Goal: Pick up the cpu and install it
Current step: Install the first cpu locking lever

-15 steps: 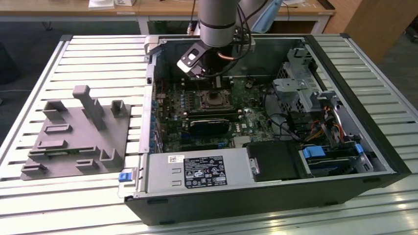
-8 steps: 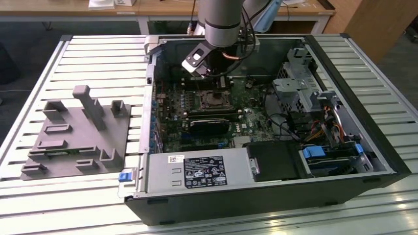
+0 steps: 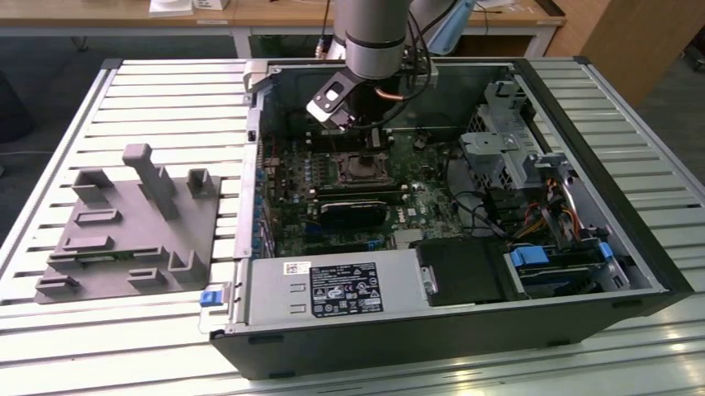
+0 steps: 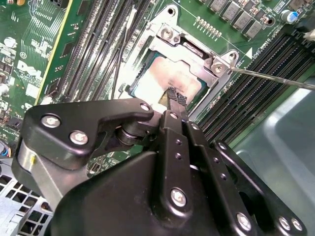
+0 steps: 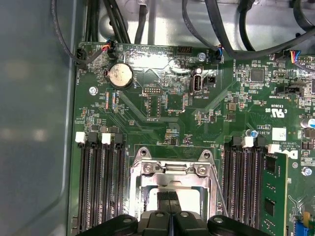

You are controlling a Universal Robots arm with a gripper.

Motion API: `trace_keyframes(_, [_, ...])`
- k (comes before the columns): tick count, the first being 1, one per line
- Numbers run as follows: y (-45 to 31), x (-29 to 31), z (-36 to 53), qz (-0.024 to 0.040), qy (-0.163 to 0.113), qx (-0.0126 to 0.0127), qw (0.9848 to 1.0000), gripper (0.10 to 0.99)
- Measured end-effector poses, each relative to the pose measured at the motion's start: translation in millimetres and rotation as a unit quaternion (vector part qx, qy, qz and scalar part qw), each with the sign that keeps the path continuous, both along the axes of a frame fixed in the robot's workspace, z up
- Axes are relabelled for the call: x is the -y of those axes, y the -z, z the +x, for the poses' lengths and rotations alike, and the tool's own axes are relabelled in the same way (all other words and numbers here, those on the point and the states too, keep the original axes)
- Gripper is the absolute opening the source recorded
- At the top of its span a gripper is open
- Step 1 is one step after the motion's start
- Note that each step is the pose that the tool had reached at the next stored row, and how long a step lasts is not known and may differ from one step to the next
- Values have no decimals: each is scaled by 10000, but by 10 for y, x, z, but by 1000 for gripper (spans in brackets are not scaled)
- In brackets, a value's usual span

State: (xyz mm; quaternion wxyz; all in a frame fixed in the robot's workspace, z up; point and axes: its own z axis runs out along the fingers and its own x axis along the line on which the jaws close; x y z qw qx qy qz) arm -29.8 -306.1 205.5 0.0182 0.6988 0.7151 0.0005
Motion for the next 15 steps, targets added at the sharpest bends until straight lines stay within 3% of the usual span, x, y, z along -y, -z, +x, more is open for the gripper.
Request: trace_keyframes(15, [-38, 0, 1, 1, 0, 1, 10000, 106])
